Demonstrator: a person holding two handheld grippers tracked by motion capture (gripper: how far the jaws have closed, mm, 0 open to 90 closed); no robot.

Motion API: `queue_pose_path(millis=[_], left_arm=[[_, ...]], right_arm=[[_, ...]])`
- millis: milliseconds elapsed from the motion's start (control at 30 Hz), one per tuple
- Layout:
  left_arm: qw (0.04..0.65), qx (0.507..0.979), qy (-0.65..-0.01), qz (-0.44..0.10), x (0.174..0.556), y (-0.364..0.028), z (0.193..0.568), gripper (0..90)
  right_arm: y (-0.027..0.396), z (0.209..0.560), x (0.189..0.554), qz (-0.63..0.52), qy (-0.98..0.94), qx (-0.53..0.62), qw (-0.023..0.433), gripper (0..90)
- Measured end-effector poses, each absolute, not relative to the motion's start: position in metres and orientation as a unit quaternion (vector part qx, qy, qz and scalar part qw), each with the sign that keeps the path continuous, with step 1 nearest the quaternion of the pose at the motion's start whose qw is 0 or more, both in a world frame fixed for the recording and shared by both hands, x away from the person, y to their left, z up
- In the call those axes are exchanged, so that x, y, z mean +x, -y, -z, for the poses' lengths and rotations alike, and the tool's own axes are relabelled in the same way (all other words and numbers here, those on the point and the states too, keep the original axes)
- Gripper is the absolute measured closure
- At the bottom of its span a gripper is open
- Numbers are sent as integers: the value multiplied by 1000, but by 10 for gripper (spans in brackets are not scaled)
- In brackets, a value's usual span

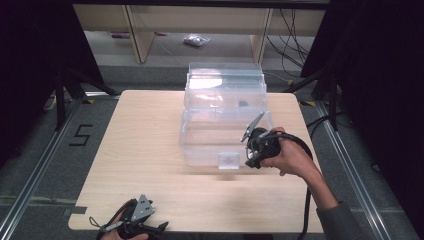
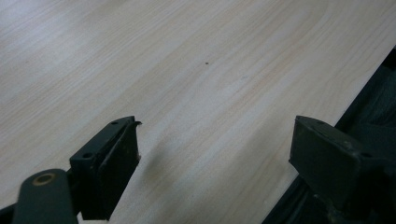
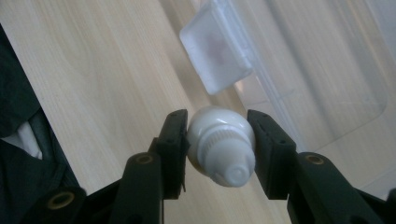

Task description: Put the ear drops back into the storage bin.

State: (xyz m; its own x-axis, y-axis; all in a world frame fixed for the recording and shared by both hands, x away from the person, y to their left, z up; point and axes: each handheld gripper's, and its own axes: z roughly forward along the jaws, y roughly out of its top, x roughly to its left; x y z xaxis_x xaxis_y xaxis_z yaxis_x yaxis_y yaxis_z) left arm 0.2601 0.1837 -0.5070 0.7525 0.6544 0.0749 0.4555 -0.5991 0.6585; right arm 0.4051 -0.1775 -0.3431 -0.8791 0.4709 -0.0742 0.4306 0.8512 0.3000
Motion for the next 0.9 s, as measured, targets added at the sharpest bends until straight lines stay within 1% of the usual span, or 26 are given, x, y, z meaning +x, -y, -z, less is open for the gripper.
queue_pose_path(millis=[167, 233, 267, 300, 367, 500, 600, 633, 700, 900], left_arm=[[327, 871, -328, -164, 260, -182, 509, 151], [330, 872, -327, -157, 259, -182, 509, 151], [317, 881, -314, -155, 260, -184, 507, 150], [318, 880, -315, -155, 260, -184, 507, 151], [329, 873, -325, -159, 260, -182, 508, 151], [329, 869, -334, -156, 260, -182, 509, 150], [331, 872, -326, -157, 259, -182, 508, 151], [316, 882, -312, -157, 260, -184, 506, 151], [330, 871, -327, -159, 260, -182, 508, 151], [327, 873, -326, -157, 260, -182, 508, 151]], right_arm=[[182, 332, 413, -137, -958, 237, 80, 603], [183, 328, 416, -136, -955, 250, 80, 603], [185, 325, 420, -139, -956, 243, 81, 603], [186, 323, 422, -135, -955, 251, 82, 603], [188, 319, 428, -134, -953, 257, 86, 603], [193, 314, 440, -130, -951, 267, 87, 603], [197, 315, 449, -124, -948, 280, 87, 603], [197, 316, 451, -119, -947, 285, 86, 603], [200, 319, 458, -114, -945, 294, 85, 603], [207, 331, 477, -98, -941, 313, 82, 603]])
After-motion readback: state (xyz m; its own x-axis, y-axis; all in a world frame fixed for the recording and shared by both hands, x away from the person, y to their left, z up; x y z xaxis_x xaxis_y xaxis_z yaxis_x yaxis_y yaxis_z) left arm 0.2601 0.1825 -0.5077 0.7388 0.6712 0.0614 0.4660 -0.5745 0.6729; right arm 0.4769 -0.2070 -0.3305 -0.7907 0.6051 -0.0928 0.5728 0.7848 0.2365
